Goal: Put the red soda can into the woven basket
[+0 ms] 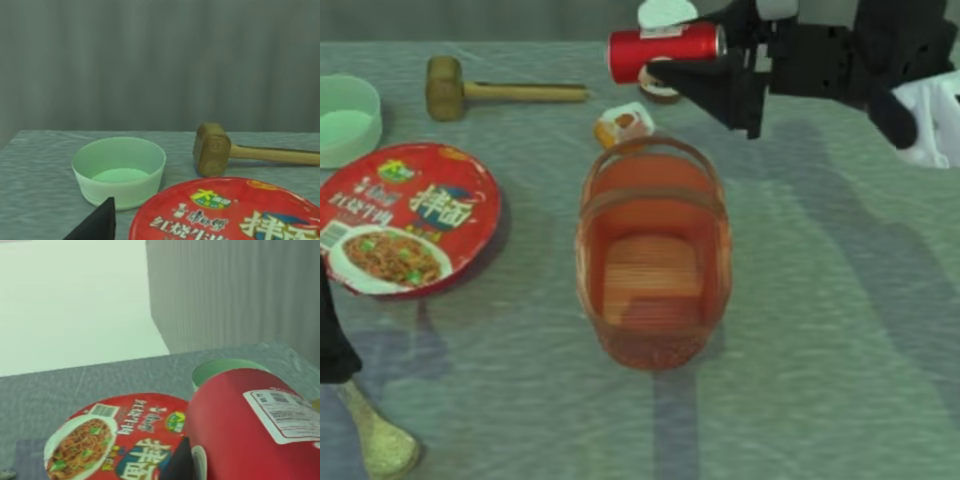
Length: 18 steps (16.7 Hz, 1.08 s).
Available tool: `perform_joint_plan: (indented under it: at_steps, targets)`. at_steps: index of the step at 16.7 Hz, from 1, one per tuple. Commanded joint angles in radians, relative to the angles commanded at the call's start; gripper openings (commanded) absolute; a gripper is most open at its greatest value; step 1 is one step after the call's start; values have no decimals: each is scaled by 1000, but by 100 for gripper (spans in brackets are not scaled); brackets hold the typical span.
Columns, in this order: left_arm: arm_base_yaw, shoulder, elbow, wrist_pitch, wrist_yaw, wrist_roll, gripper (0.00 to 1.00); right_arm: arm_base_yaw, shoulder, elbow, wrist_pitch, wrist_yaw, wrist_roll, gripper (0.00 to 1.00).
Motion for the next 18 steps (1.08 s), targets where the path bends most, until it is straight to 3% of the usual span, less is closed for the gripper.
perform_joint_plan:
  at_steps: [2,4,10,18]
  targets:
    - [0,0,0,0,0,0,100,9,-29,-29,72,-48,24,0]
    - [0,0,0,0,0,0,100,13,-42,-41,102,-68,33,0]
    - [0,0,0,0,0,0,100,10,-22,-41,116,-70,33,0]
    - [0,0,0,0,0,0,100,17,190,-122,412,-65,29,0]
